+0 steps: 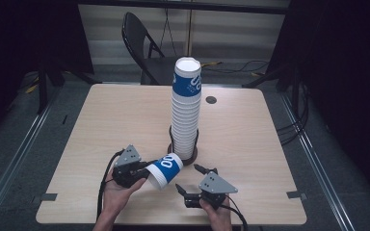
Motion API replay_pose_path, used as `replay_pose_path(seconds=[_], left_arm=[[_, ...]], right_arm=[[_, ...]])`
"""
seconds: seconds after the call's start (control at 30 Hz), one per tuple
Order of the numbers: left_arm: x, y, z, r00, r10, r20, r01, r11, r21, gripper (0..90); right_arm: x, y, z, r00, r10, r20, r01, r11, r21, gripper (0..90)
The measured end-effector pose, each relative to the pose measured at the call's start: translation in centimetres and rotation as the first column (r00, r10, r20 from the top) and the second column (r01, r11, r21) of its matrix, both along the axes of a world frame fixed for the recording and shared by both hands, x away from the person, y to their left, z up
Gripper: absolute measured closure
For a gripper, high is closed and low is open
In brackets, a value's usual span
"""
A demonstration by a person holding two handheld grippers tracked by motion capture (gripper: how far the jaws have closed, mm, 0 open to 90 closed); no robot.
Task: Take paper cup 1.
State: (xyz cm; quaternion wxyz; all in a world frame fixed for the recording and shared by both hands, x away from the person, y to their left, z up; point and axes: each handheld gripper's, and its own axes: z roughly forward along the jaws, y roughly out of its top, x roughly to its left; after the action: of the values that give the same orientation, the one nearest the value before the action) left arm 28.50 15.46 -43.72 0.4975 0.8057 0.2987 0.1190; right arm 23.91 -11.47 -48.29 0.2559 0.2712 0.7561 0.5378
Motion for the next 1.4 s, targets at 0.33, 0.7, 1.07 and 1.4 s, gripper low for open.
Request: replay_pose_path(seconds=[0.33, 0.7, 1.07, 1.4], left_arm=[[0.9, -1.2, 0.5, 0.9958, -0.043, -0.08, 0.05, 0.9948, 0.089, 85.3], [2.1, -1.6, 0.5, 0.983, -0.043, -0.178, 0.069, 0.9879, 0.139, 85.3], [2.3, -2.9, 0.7, 0.9723, -0.048, -0.229, 0.099, 0.9713, 0.216, 85.3], [2.3, -3.7, 1.0, 0.9675, -0.057, -0.246, 0.12, 0.9615, 0.247, 85.3]], right_arm=[[-0.6, 1.3, -0.1, 0.9972, -0.045, 0.061, 0.055, 0.982, -0.18, 14.0], [-1.0, 1.9, -0.4, 0.9898, 0.022, 0.141, 0.021, 0.954, -0.298, 13.8], [-1.7, 3.3, -0.4, 0.9698, 0.066, 0.235, 0.044, 0.9, -0.434, 14.2], [-1.8, 3.8, -0.3, 0.9524, 0.091, 0.291, 0.049, 0.896, -0.441, 14.5]])
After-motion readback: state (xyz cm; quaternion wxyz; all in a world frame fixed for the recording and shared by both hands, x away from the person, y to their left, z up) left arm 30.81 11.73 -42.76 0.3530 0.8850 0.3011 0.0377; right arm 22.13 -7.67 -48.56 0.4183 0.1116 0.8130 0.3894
